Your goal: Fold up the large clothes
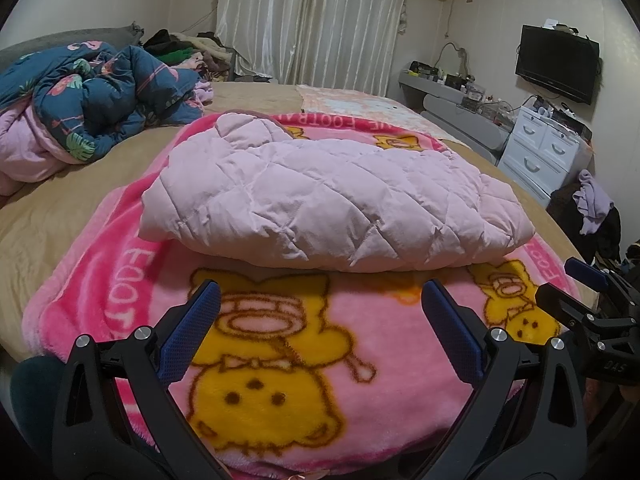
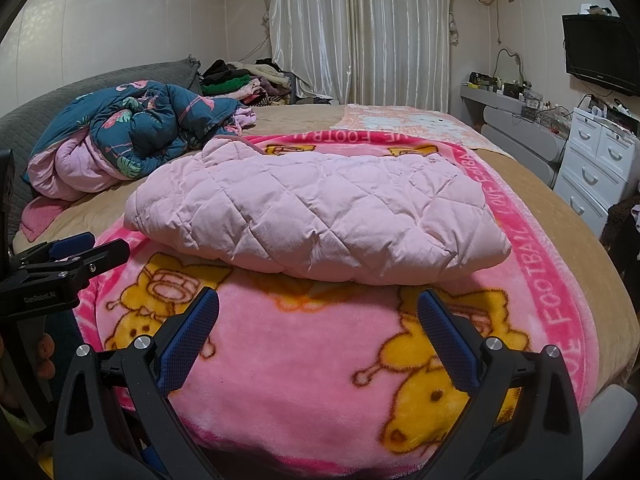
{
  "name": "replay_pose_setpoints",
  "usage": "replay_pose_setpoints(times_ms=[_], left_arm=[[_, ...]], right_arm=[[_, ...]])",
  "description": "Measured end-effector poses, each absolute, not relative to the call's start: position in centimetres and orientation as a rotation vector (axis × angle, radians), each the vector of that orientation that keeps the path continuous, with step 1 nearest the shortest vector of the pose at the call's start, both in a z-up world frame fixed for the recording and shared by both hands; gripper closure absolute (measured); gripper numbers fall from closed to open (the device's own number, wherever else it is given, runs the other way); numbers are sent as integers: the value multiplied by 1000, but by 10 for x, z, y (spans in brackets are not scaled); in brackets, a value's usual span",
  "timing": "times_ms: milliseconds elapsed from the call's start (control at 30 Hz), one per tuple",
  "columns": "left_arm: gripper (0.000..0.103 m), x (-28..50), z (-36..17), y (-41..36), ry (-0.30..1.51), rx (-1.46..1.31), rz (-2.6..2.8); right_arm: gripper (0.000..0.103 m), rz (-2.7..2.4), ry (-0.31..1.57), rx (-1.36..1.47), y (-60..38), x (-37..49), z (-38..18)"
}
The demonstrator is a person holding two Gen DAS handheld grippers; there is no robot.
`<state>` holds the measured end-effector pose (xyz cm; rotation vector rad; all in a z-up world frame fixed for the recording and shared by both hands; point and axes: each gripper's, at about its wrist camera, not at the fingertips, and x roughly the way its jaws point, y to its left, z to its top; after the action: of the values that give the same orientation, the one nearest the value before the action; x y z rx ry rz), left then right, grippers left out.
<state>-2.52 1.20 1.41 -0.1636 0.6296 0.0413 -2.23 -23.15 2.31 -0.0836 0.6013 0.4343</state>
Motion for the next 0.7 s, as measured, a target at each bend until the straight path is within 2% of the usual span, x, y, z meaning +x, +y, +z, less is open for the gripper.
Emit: replay_pose_setpoints(times_ms=[700], left_arm=[[9, -24, 13, 18, 632, -163, 53]], right_arm=[[4, 434, 602, -83, -232, -22, 23]])
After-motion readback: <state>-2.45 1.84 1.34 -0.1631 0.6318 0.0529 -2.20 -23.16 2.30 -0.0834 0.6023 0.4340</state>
